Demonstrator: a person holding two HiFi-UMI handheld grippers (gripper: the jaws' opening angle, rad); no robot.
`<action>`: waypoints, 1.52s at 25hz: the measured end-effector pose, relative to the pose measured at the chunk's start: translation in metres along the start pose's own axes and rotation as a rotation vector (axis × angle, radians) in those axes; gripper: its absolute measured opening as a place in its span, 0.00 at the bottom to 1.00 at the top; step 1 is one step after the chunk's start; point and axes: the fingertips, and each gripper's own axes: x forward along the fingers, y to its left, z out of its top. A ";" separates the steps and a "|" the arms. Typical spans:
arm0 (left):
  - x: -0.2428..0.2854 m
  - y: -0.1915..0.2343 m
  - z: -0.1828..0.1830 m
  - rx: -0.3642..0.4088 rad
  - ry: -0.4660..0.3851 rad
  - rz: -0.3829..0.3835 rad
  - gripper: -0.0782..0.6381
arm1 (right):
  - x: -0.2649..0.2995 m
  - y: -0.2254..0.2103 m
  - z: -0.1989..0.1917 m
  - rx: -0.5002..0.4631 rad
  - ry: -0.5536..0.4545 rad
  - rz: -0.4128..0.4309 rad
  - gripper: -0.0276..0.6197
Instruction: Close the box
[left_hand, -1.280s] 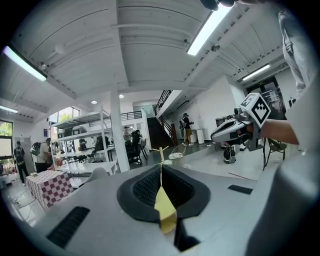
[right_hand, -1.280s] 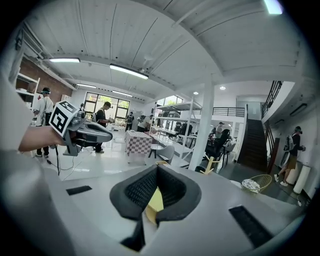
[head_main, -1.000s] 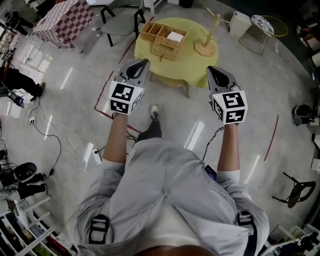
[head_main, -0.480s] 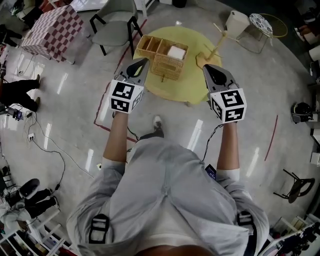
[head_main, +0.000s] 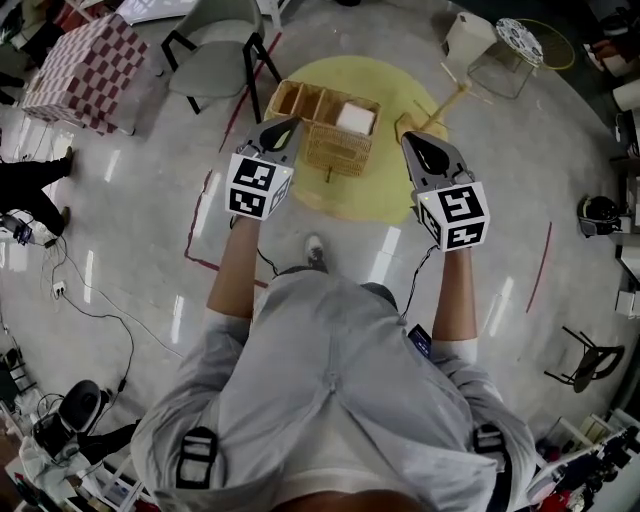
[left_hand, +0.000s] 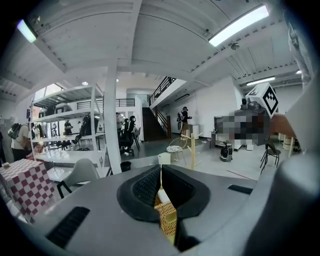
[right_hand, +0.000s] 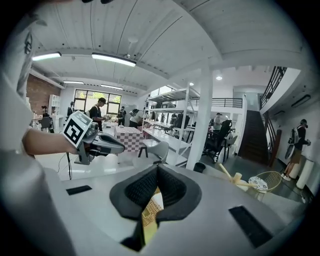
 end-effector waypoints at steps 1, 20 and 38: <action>0.005 0.004 -0.005 -0.006 0.009 -0.004 0.16 | 0.005 -0.002 -0.001 0.002 0.004 -0.003 0.08; 0.095 -0.043 -0.214 -0.307 0.453 0.024 0.18 | 0.078 -0.060 -0.115 0.092 0.191 0.141 0.08; 0.126 -0.094 -0.318 -0.359 0.703 0.013 0.28 | 0.074 -0.061 -0.180 0.143 0.302 0.190 0.08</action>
